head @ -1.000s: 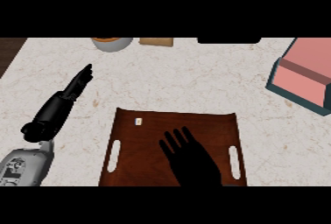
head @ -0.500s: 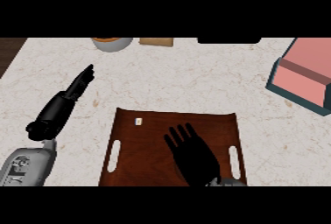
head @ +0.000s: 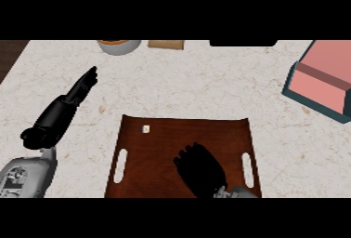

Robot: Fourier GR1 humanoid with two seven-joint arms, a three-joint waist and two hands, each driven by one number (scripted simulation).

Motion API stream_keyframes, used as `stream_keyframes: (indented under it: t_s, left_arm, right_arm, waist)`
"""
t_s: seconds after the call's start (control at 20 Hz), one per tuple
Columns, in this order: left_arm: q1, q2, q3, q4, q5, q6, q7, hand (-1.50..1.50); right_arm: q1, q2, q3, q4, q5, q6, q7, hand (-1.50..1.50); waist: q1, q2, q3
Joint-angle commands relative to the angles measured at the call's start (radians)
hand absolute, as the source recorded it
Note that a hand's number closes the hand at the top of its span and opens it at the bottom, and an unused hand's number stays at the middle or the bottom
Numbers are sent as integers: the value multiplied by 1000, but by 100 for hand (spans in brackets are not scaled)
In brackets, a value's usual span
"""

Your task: Pick the cupcake from the tray and place it in the cardboard box

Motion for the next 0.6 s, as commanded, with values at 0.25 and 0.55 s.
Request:
stream_keyframes:
  t_s: [0.25, 0.55]
  left_arm:
    - [52, -12, 13, -26, -14, -17, -21, 0]
    - [51, -33, -12, -65, -34, 4, 11, 0]
  right_arm:
    - [37, -85, -120, 25, -10, -201, -232, 150]
    - [-50, -185, -437, 152, -309, -217, -539, 150]
  waist:
    - [-3, 2, 0]
    - [6, 4, 1]
